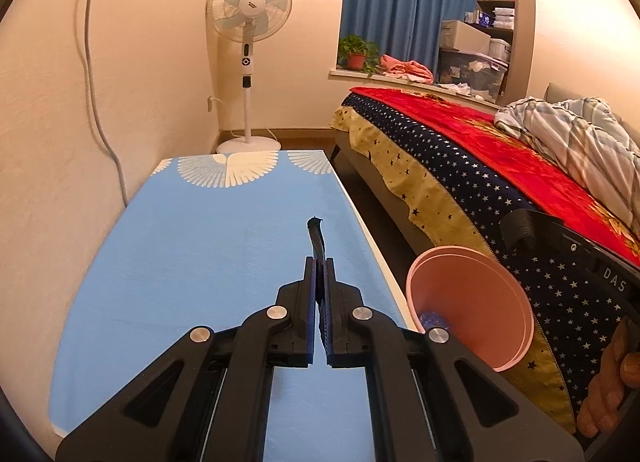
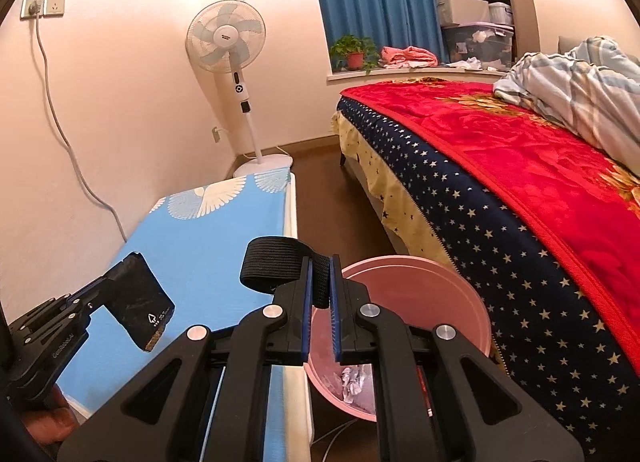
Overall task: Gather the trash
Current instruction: 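Lift and carry the black pouch and black band over the pink bin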
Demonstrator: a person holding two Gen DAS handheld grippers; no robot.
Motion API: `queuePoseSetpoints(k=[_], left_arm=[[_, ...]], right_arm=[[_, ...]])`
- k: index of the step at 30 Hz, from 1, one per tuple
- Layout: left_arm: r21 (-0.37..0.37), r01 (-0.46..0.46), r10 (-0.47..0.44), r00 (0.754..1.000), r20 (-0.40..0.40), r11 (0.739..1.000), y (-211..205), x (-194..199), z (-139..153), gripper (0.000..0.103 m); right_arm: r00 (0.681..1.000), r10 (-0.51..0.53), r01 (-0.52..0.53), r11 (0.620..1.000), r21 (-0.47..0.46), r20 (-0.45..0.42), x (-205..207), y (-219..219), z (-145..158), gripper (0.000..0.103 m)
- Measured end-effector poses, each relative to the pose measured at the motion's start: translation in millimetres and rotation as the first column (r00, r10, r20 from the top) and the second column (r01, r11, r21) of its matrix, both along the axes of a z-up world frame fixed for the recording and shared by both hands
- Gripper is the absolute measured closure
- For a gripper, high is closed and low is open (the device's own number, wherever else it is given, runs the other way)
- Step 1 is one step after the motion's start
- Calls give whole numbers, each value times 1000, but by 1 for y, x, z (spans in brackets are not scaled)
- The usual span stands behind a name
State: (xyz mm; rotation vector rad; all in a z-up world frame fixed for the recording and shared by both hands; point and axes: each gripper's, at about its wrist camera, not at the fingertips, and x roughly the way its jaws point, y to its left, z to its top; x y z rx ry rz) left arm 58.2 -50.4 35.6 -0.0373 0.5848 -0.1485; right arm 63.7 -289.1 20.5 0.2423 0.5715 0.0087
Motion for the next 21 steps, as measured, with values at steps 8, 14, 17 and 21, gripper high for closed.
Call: queuePoseSetpoints(k=[8, 14, 17, 21], left_arm=[[-4, 9, -9, 1000, -2, 1000, -7, 0, -6, 100], [-10, 19, -19, 1000, -3, 1000, -16, 5, -11, 100], [-15, 27, -27, 1000, -4, 1000, -21, 8, -12, 100], [-22, 37, -37, 999, -5, 999, -27, 11, -15, 100]], right_arm=[[1000, -29, 28, 999, -16, -6, -1, -7, -5, 95], [999, -52, 52, 998, -35, -9, 2, -13, -9, 95], [998, -64, 64, 997, -53, -10, 2, -16, -11, 95], [996, -89, 88, 995, -54, -16, 3, -24, -14, 95]])
